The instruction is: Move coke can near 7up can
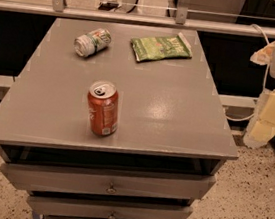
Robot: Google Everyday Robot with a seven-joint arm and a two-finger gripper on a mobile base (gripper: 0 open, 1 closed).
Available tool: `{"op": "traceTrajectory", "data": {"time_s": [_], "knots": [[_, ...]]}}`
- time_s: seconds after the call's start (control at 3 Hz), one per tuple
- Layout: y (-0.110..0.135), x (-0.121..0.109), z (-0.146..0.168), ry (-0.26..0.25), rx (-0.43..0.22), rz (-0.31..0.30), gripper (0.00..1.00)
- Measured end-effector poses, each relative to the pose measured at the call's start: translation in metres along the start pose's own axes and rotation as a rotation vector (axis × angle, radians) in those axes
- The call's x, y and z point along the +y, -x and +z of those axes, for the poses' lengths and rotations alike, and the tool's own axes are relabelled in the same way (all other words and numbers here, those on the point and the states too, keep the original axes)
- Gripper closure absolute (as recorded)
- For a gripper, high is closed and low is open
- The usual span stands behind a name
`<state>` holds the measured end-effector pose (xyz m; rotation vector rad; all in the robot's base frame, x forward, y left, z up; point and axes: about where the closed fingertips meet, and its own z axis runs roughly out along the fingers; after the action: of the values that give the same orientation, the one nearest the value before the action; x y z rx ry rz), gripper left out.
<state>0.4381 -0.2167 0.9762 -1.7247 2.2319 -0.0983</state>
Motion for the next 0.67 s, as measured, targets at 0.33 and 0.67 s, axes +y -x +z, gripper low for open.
{"op": "traceTrajectory", "data": {"time_s": [0.33, 0.67], "knots": [[0.000, 0.000, 0.000, 0.000, 0.000, 0.000, 0.00], [0.024, 0.007, 0.032, 0.045, -0.143, -0.019, 0.00]]}}
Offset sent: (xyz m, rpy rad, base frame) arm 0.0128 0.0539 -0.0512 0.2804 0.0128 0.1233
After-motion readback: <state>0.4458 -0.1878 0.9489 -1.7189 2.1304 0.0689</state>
